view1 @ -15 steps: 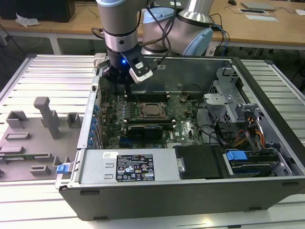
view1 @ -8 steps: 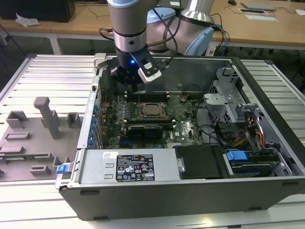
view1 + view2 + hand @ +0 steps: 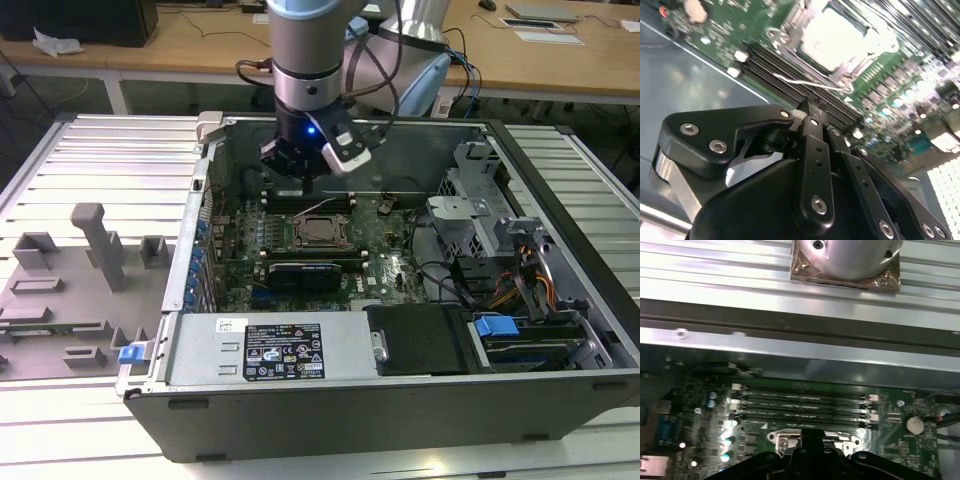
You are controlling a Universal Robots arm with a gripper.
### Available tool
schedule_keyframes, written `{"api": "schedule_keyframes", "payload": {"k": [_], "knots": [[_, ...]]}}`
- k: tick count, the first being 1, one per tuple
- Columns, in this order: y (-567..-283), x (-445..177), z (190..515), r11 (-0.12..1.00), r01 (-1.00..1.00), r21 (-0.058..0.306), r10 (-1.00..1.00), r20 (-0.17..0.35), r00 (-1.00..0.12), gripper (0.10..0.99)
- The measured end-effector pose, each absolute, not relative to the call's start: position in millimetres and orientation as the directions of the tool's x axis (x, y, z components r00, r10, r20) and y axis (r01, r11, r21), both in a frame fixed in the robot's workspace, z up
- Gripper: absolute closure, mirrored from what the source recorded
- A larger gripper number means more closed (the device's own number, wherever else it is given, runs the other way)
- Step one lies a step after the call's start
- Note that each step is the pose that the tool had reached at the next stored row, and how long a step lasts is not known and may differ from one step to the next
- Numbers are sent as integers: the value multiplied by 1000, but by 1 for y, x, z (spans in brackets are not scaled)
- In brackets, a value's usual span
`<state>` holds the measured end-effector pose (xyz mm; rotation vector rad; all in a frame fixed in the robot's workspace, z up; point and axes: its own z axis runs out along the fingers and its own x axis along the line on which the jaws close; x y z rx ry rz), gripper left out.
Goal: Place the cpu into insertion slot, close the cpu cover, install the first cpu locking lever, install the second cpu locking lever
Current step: 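Install the first cpu locking lever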
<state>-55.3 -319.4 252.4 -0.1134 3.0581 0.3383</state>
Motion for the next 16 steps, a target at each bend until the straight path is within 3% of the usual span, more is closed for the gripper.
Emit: {"api": "schedule_keyframes", "payload": {"k": [8, 16], "knots": [[-319, -54, 249, 973, -113, 199, -84, -152, -985, 980], [-319, -58, 247, 973, -125, 194, -89, -187, -978, 980]]}}
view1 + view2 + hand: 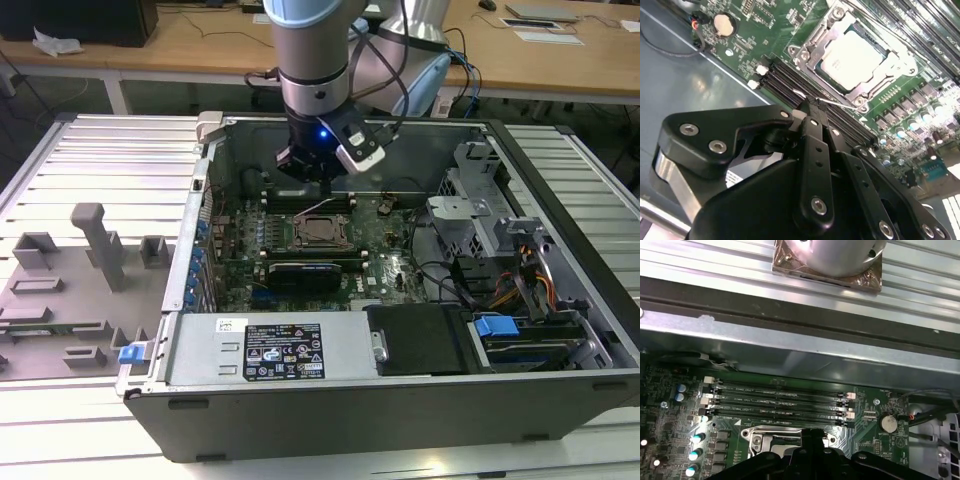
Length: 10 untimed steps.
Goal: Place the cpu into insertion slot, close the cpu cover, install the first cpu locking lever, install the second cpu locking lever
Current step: 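Install the first cpu locking lever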
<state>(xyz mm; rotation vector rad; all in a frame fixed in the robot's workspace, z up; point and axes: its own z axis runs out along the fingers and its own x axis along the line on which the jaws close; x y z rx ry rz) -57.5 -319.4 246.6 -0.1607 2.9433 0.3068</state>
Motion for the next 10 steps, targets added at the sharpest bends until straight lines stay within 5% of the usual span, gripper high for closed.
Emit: {"api": "schedule_keyframes", "payload": {"k": [10], "knots": [[-319, -63, 231, 973, -128, 192, -88, -200, -976, 980]]}}
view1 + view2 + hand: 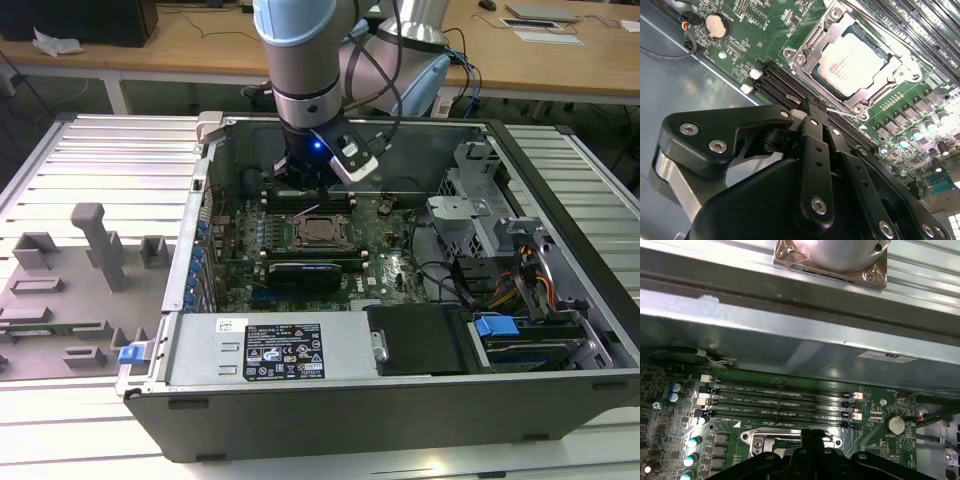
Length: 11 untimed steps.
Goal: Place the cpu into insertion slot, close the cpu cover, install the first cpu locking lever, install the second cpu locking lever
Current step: 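Install the first cpu locking lever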
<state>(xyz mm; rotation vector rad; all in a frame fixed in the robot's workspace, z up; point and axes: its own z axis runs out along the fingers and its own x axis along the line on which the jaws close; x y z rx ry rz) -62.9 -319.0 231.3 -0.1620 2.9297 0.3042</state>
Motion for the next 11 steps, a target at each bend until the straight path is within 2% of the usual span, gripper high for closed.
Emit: {"api": "schedule_keyframes", "payload": {"k": [11], "knots": [[-312, -59, 227, 973, -124, 193, -85, -200, -976, 980]]}}
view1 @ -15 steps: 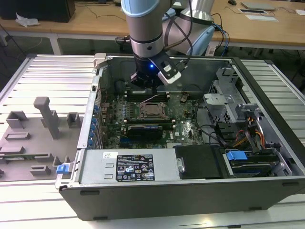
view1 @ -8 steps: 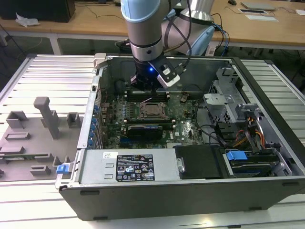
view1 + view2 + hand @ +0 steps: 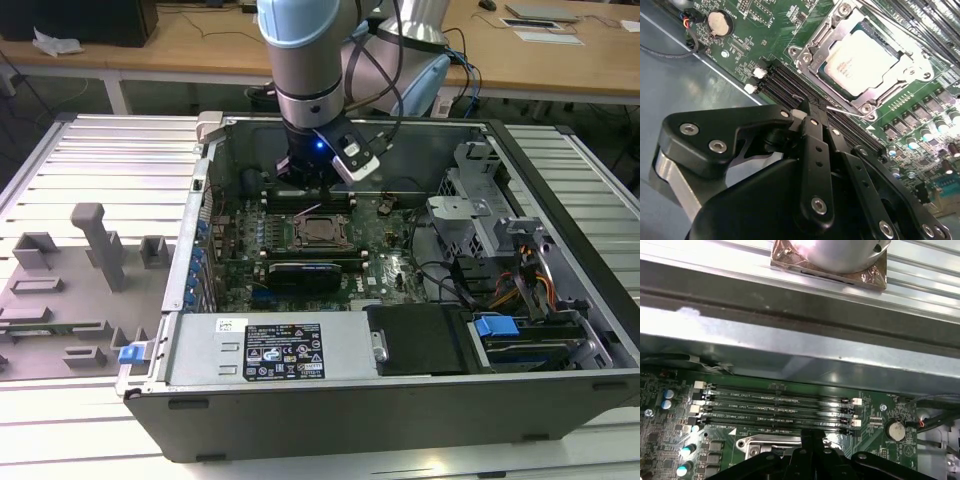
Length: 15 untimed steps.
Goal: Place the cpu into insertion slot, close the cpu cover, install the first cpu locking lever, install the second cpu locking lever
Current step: 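Install the first cpu locking lever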
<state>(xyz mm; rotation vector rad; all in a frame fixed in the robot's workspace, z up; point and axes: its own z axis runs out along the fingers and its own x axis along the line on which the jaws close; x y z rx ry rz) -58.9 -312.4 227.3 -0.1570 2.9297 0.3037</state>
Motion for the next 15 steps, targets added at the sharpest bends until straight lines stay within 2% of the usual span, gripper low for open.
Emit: {"api": "schedule_keyframes", "payload": {"k": [15], "knots": [[-309, -58, 222, 978, -101, 184, -60, -213, -975, 980]]}}
